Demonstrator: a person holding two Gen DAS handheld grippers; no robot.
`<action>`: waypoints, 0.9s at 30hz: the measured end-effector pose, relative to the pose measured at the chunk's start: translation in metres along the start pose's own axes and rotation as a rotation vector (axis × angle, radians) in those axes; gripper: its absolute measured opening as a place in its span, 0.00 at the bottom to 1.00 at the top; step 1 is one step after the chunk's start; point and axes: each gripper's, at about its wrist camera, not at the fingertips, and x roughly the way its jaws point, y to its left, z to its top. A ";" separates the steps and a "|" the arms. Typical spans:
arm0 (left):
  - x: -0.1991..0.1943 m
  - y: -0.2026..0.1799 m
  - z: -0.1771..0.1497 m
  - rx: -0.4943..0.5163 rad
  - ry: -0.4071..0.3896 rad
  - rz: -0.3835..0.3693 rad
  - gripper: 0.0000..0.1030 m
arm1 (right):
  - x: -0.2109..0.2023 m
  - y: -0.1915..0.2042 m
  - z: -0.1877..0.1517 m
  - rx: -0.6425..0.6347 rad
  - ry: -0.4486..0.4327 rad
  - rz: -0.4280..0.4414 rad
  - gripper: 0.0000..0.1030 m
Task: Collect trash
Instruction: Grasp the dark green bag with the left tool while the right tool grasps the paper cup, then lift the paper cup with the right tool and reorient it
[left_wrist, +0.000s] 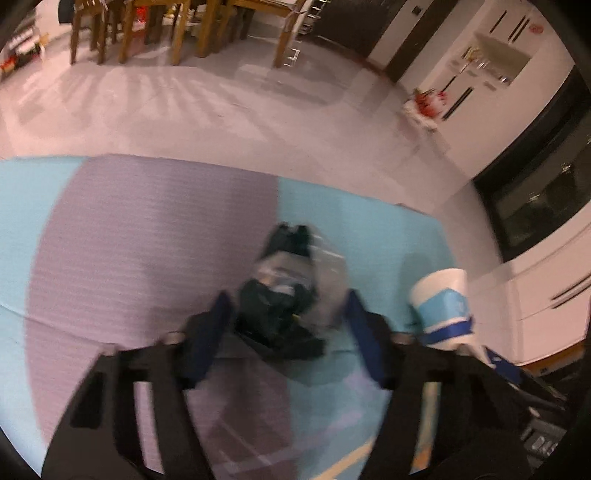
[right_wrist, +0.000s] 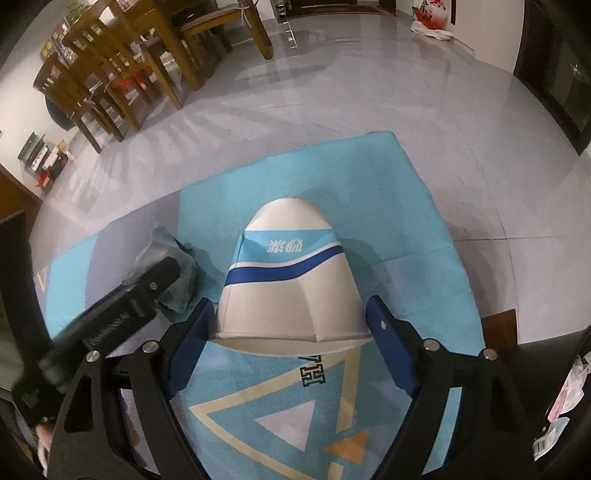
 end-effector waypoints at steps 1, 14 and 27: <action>-0.001 -0.002 -0.001 0.007 -0.003 0.008 0.51 | -0.001 -0.001 0.001 0.011 -0.002 0.002 0.80; -0.126 0.000 -0.073 0.082 -0.126 0.179 0.46 | -0.042 0.003 -0.011 0.053 -0.086 0.090 0.80; -0.209 0.032 -0.134 0.013 -0.192 0.211 0.46 | -0.072 0.043 -0.064 -0.019 -0.083 0.145 0.81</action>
